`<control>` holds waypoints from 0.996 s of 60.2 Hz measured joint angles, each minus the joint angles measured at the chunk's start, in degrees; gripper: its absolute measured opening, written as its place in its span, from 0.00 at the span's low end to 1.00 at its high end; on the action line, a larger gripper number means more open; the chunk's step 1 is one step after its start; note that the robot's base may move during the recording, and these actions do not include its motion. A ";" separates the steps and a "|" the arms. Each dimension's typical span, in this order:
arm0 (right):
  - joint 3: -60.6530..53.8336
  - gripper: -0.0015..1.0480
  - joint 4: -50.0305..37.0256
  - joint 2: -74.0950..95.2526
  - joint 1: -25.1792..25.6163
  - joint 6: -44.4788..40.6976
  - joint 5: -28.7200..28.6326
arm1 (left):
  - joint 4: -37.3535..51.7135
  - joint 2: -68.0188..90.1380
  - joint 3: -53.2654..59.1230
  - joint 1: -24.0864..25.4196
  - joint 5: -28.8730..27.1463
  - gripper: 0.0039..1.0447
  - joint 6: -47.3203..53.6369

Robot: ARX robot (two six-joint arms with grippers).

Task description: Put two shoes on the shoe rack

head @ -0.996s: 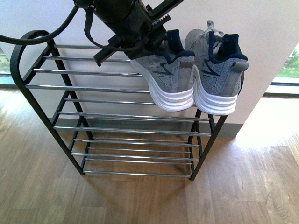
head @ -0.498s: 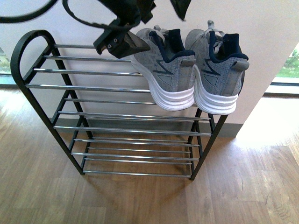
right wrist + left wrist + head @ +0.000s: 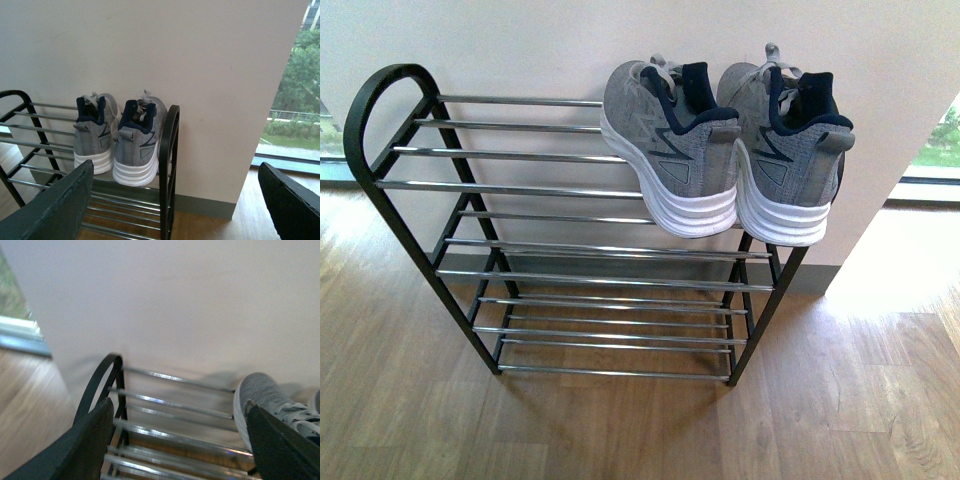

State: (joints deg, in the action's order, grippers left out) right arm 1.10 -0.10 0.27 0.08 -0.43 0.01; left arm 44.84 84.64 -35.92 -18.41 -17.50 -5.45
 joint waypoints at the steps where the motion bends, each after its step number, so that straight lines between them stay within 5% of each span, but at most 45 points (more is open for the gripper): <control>1: 0.00 0.91 0.00 0.00 0.00 0.00 0.02 | 1.09 -0.48 0.83 0.20 0.26 0.56 0.63; 22: 0.00 0.91 0.00 0.00 0.00 0.00 0.02 | 6.95 -14.16 18.10 7.23 6.73 0.01 4.37; 60: 0.00 0.91 0.00 0.00 0.00 0.00 0.02 | 0.55 -36.83 33.33 18.12 17.03 0.01 4.87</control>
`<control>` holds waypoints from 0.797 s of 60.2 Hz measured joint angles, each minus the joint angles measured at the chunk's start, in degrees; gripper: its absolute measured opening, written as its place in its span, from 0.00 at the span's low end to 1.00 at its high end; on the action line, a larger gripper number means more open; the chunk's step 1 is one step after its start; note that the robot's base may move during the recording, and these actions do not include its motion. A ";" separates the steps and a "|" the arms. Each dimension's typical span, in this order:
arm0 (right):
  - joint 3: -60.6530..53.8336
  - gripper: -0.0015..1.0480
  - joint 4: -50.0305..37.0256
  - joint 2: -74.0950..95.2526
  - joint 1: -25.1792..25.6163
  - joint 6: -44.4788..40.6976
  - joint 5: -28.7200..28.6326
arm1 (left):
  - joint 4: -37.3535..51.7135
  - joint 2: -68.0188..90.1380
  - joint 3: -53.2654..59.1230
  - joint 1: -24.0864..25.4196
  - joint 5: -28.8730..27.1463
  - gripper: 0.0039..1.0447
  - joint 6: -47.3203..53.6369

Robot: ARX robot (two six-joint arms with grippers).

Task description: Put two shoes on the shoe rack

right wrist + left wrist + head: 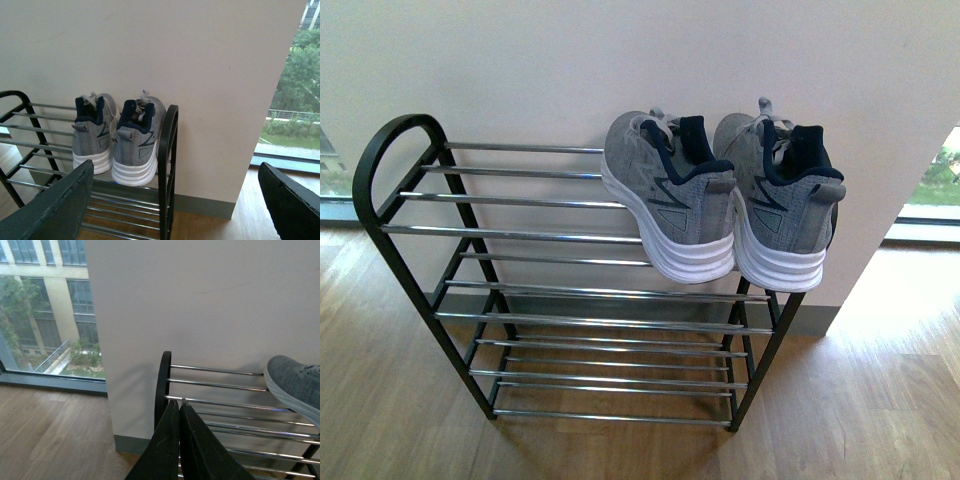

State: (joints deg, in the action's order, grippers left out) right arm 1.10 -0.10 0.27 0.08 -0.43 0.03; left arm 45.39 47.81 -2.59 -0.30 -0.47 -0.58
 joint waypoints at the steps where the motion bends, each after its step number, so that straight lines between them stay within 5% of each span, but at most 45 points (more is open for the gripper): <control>1: 0.00 0.91 0.00 0.00 0.00 0.00 0.00 | -0.09 -0.17 0.15 0.04 0.02 0.01 0.00; 48: 0.00 0.91 0.00 0.00 0.00 0.00 0.00 | -24.04 -26.43 1.79 0.09 0.46 0.01 0.00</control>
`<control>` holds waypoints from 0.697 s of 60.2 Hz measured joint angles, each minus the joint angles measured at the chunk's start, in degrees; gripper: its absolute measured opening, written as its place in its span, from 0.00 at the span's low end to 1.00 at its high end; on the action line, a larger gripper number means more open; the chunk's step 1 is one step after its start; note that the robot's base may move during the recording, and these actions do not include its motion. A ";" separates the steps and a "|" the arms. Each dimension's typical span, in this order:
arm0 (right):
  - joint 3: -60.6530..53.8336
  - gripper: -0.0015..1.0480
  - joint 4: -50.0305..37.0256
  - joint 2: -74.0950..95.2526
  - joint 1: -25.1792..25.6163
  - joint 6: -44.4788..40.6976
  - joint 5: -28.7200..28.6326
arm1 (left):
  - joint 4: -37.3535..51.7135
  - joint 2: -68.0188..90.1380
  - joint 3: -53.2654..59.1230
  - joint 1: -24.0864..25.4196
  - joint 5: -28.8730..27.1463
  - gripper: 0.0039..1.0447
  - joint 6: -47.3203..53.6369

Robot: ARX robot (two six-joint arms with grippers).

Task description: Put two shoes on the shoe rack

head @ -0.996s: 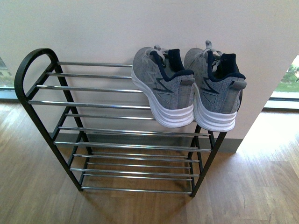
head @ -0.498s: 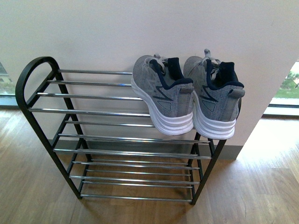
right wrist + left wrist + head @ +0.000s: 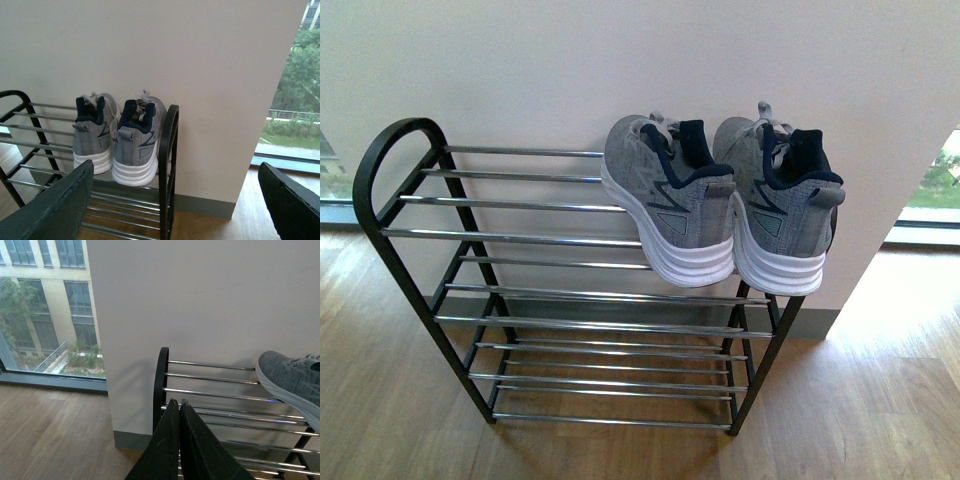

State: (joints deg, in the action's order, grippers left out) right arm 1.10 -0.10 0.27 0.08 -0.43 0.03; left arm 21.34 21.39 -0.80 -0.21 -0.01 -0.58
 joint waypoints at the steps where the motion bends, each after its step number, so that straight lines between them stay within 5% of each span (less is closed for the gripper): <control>1: 0.00 0.91 0.00 0.00 0.00 0.00 -0.02 | -0.24 -0.26 0.00 0.00 0.00 0.01 0.00; 39: 0.00 0.91 0.00 0.00 0.00 0.00 0.00 | -11.32 -11.39 -0.02 0.00 0.00 0.01 0.00; 42: 0.00 0.91 0.00 0.00 0.00 0.00 0.02 | -18.40 -16.59 -0.02 0.00 0.02 0.01 0.00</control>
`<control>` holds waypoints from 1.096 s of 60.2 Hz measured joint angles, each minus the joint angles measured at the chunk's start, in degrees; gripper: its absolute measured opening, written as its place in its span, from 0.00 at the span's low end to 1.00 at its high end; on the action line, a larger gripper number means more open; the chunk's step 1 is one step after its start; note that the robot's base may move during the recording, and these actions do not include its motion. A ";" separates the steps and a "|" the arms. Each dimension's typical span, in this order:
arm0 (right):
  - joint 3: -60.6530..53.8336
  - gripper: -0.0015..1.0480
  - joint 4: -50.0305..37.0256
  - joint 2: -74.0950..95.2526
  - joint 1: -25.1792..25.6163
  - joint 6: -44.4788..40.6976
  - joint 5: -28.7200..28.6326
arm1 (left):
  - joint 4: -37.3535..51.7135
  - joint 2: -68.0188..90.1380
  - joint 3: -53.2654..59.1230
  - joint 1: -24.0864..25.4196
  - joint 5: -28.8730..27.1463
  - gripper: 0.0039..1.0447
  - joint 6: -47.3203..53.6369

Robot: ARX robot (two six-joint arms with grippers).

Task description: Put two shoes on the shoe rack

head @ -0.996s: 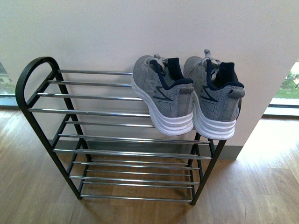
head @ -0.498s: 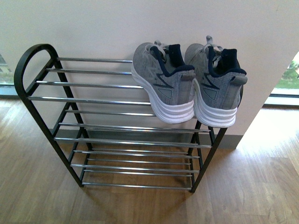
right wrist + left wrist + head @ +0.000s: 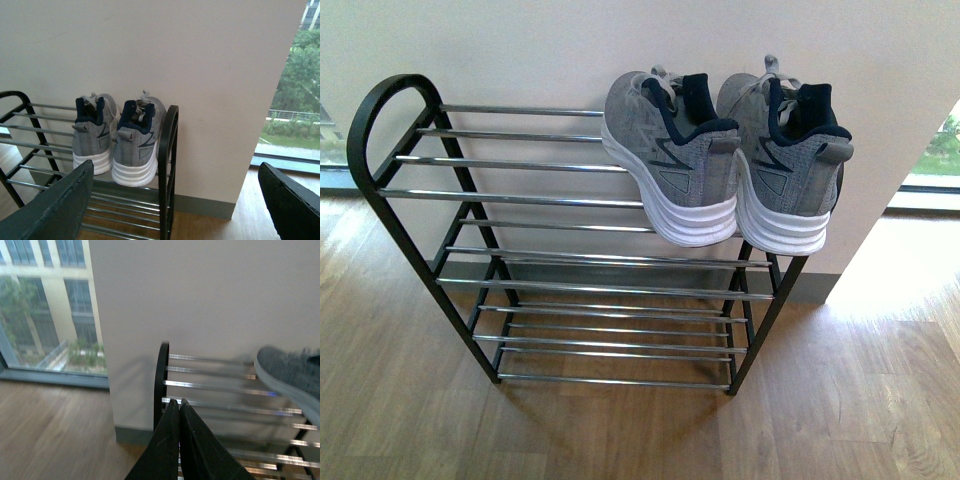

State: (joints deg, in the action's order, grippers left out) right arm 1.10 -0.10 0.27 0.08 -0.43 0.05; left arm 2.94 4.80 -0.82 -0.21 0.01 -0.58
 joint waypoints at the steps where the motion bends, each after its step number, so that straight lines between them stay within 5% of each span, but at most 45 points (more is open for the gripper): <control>1: 0.00 0.91 0.00 0.00 0.00 0.02 0.00 | -0.76 -0.68 0.00 0.00 -0.02 0.01 0.00; 22: 0.00 0.91 0.00 0.00 0.00 0.00 -0.02 | -2.95 -3.85 0.00 0.07 -0.02 0.01 0.02; 54: 0.00 0.91 0.00 0.00 0.00 0.00 -0.17 | -2.95 -3.87 0.00 0.07 -0.15 0.90 0.02; 66: 0.00 0.91 0.00 0.00 -0.02 0.02 0.00 | -2.95 -3.89 0.00 0.07 0.02 0.91 0.13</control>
State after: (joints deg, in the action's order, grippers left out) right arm 1.10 -0.10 0.27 0.05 -0.40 0.05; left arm -0.01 0.91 -0.82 -0.14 0.03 -0.45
